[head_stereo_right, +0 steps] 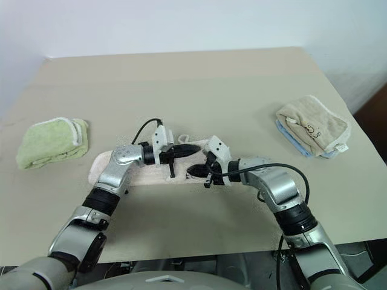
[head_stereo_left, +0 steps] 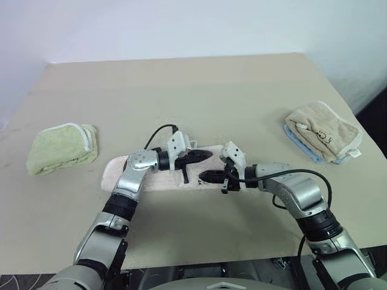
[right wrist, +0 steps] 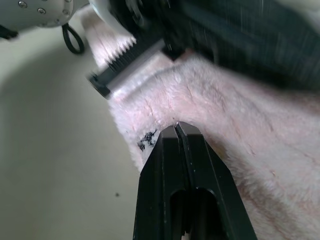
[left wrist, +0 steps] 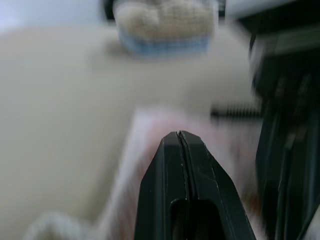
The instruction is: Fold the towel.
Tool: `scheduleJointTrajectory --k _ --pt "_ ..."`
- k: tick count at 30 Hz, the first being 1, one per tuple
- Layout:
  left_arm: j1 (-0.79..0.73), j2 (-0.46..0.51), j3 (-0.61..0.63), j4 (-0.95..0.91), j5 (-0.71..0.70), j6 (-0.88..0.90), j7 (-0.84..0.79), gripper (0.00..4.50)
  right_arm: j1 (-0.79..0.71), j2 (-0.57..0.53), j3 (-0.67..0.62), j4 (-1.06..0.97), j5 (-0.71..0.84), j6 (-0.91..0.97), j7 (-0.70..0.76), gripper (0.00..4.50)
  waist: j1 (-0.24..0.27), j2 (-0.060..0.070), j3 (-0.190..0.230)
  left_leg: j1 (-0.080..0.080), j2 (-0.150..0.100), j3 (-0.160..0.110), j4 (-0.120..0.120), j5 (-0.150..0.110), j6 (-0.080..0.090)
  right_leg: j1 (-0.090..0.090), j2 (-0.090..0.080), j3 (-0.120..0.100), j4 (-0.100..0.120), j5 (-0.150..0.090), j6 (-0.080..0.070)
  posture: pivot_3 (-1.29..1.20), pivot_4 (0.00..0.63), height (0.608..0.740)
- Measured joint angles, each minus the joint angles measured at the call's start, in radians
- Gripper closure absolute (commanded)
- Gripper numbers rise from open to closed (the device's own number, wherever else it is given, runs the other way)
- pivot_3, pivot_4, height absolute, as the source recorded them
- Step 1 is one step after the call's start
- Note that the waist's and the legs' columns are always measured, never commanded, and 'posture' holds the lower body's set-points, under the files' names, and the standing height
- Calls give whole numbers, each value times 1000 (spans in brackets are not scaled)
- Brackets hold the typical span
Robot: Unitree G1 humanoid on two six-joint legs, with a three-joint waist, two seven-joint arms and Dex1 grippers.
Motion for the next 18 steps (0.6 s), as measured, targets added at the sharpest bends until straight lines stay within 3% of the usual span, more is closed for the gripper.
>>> scheduleJointTrajectory --k 3,9,12,18 --pt "34 49 43 -116 -67 95 4 4472 -3 -11 -29 -23 37 26 12 4500 -4 0 0 0 0 1 -1 0 0 1 0 1 0 0 0 0 150 728" --pt "201 237 195 -277 -190 301 26 4472 -3 -85 -125 -66 118 73 38 4500 -2 1 0 0 0 0 -1 0 0 -2 0 1 0 0 0 0 150 728" --pt "299 293 272 -343 -239 358 45 3898 5 -114 -160 -94 165 82 65 4500 3 0 0 0 0 0 -1 -1 -2 0 0 1 -2 0 0 0 150 728" --pt "517 362 449 -447 -352 465 86 1839 35 -193 -215 -95 202 96 108 4500 2 0 1 0 0 1 -2 -2 -2 0 -1 1 -3 0 -1 0 150 728"
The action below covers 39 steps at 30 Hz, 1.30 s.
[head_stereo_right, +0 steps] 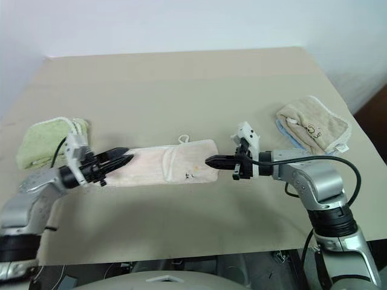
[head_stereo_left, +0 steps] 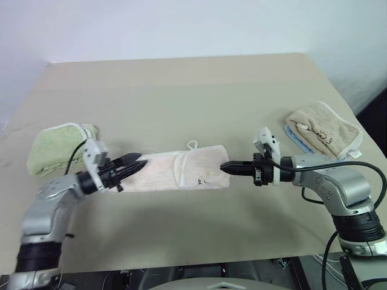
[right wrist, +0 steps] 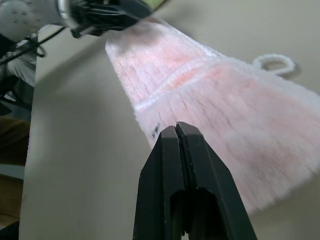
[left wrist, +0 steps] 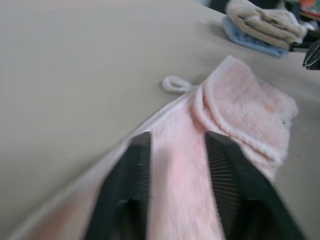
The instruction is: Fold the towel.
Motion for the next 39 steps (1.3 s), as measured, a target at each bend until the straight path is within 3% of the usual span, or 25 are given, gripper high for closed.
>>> scheduleJointTrajectory --k 5,6,14,16,25,39 --pt "137 -3 140 -107 -148 121 80 133 8 -40 -7 1 25 2 36 4500 0 0 0 0 0 0 0 0 0 0 0 1 0 -2 -3 0 150 728" --pt "162 -10 164 -125 -179 141 96 27 10 -47 -7 0 30 2 45 4500 0 0 0 0 0 0 0 0 0 0 0 1 0 -2 -3 0 150 728" --pt "348 -32 361 -150 -578 410 238 27 13 -63 -1 1 51 2 80 4500 -1 0 0 0 1 0 0 0 0 0 0 1 -1 -3 -4 0 150 728" --pt "390 -32 372 -149 -624 447 256 27 11 -63 3 1 52 2 85 4500 -1 0 0 0 1 1 0 0 0 0 0 2 -1 -4 -7 0 150 728" --pt "445 -77 372 -129 -699 479 359 27 9 -84 16 -3 62 9 122 4500 0 0 0 -1 2 1 -1 0 0 1 -1 2 -3 -5 -9 0 150 728" --pt "335 -178 303 -112 -692 456 551 27 31 -113 -6 -20 70 -89 179 4500 25 5 -2 0 3 2 -2 0 0 2 -1 2 -5 -6 -9 0 150 728"
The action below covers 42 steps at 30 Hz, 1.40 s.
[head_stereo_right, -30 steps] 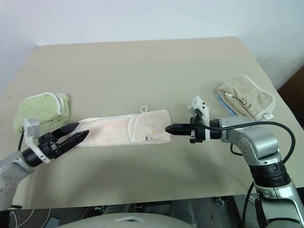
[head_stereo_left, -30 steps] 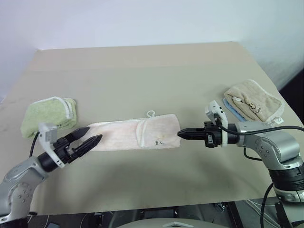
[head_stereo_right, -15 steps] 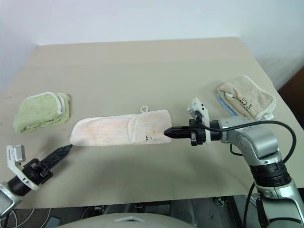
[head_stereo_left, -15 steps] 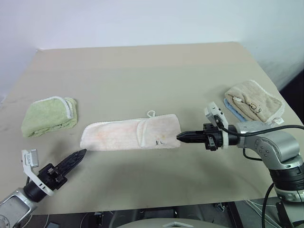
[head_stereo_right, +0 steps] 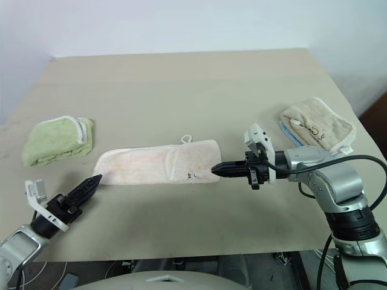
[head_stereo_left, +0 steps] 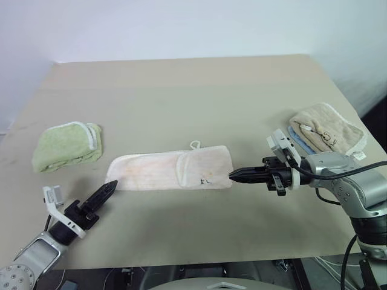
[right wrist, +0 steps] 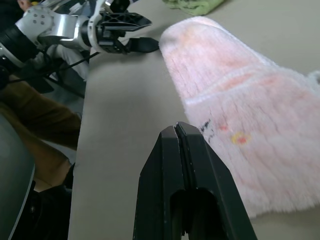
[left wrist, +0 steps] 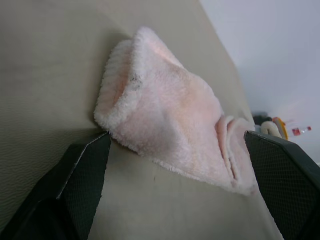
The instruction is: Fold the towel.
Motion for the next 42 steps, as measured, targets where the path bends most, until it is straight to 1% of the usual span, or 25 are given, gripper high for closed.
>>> scheduleJointTrajectory --k 4,7,11,17,21,28,31,39,42 --pt "-22 -20 -10 3 -3 0 41 27 0 0 -1 0 0 0 -8 4500 0 8 -3 1 2 1 0 0 0 5 0 -1 -5 0 0 0 150 728" --pt "-63 -58 -10 7 -29 2 119 27 1 0 -2 0 3 0 -16 4500 0 12 -3 1 7 4 0 0 0 10 -1 -7 -8 0 0 0 150 728" --pt "-121 -102 -10 20 -86 -1 237 27 1 0 -2 -1 11 0 -29 4500 1 12 -3 0 11 6 -1 0 0 12 -1 -10 -8 0 0 0 150 728" --pt "-172 -129 -21 20 -135 -11 359 27 1 2 -2 -4 18 1 -47 4500 0 12 -3 -1 11 6 -1 0 0 13 -1 -10 -10 0 0 0 150 728" --pt "-183 -136 -29 9 -150 -19 409 27 0 5 -1 -4 19 1 -59 4500 0 12 -3 -1 11 6 -1 0 0 13 -1 -11 -10 0 0 0 150 728" --pt "-184 -136 -48 -7 -149 -33 435 27 0 10 0 -4 21 1 -63 4500 4 12 -3 -1 11 6 -1 0 0 12 -1 -11 -11 0 0 0 150 728" --pt "-190 -138 -59 -7 -146 -39 441 639 0 10 1 -4 21 1 -63 4500 10 12 -3 -1 11 6 -1 0 0 12 0 -11 -12 0 0 0 150 728" --pt "-181 -137 -91 10 -144 -45 450 3421 0 10 2 -4 21 1 -62 4500 23 9 -1 -4 11 6 -2 0 0 8 0 -11 -14 -1 1 0 150 728" --pt "-181 -124 -95 0 -156 -37 444 4371 0 10 2 -4 21 1 -62 4500 25 9 -1 -5 11 7 -5 0 0 5 0 -11 -13 -1 2 0 150 728"
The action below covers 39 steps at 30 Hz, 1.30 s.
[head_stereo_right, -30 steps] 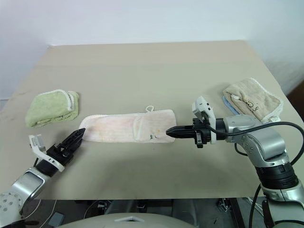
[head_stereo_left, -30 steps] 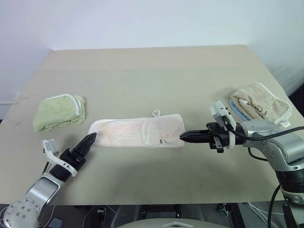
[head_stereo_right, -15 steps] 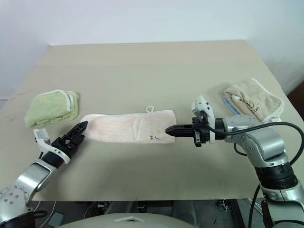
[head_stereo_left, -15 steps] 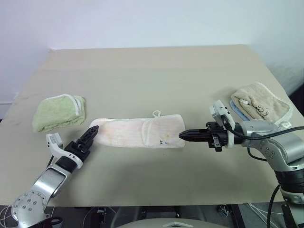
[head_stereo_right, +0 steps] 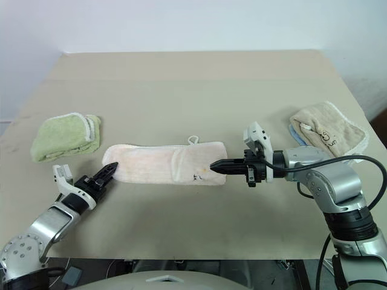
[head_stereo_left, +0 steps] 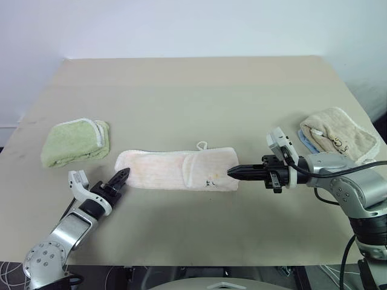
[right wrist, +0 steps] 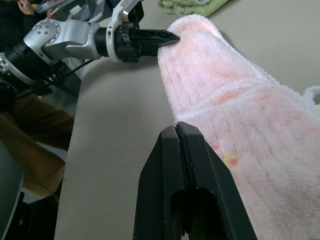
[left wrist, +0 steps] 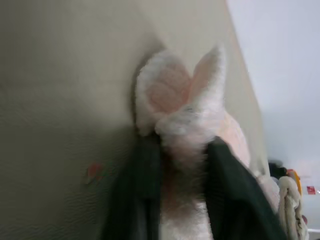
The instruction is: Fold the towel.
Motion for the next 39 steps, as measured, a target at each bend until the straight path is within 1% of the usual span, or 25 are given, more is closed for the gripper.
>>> scheduleJointTrajectory --k 1,6,9,15,18,23,27,31,35,39 --pt "0 7 0 -5 -8 4 -1 4467 0 0 0 0 0 0 0 4500 0 0 0 0 0 0 -1 0 0 0 0 0 0 0 0 0 150 728" --pt "-18 41 -17 -1 -17 19 -19 4467 0 0 0 0 0 0 0 4500 -1 -1 1 0 0 0 0 0 0 0 0 0 0 0 0 0 150 728" --pt "-81 83 -34 -10 -27 29 -58 4467 0 -1 0 0 3 0 3 4500 -1 -5 3 0 0 0 0 0 0 0 0 0 -1 0 0 0 150 728" --pt "-206 166 -117 -80 -63 77 -173 4467 1 -8 -2 0 5 0 10 4500 -2 -6 4 -1 0 1 -2 0 0 -4 1 1 1 0 0 0 150 728" --pt "-257 187 -162 -88 -79 99 -208 4467 9 -17 -4 1 7 0 16 4500 -2 -6 4 -2 0 2 -3 0 0 -5 1 2 1 0 0 0 150 728" --pt "-389 177 -276 -47 -69 127 -259 4467 24 -28 -11 1 8 -1 29 4500 -1 -7 4 -2 0 2 -2 0 0 -4 1 2 1 1 0 0 150 728" --pt "-466 150 -358 33 18 140 -331 4467 39 -60 -21 2 -4 -16 39 4500 -1 -7 4 -2 0 3 -2 0 0 -2 1 2 1 1 1 0 150 728" --pt "-530 114 -445 98 111 147 -411 4467 46 -63 -22 8 -39 -54 39 4500 -2 -8 5 -2 0 3 -2 0 0 -1 1 2 1 2 2 0 150 728" --pt "-563 81 -534 123 225 159 -482 4467 54 -70 -23 21 -69 -77 39 4500 -2 -8 5 -2 -1 3 -2 0 0 0 1 2 1 2 3 0 150 728" --pt "-584 50 -578 142 285 169 -530 4467 62 -71 -25 21 -73 -79 39 4500 -2 -8 5 -2 0 3 -1 1 0 -1 1 2 1 2 3 0 150 728"
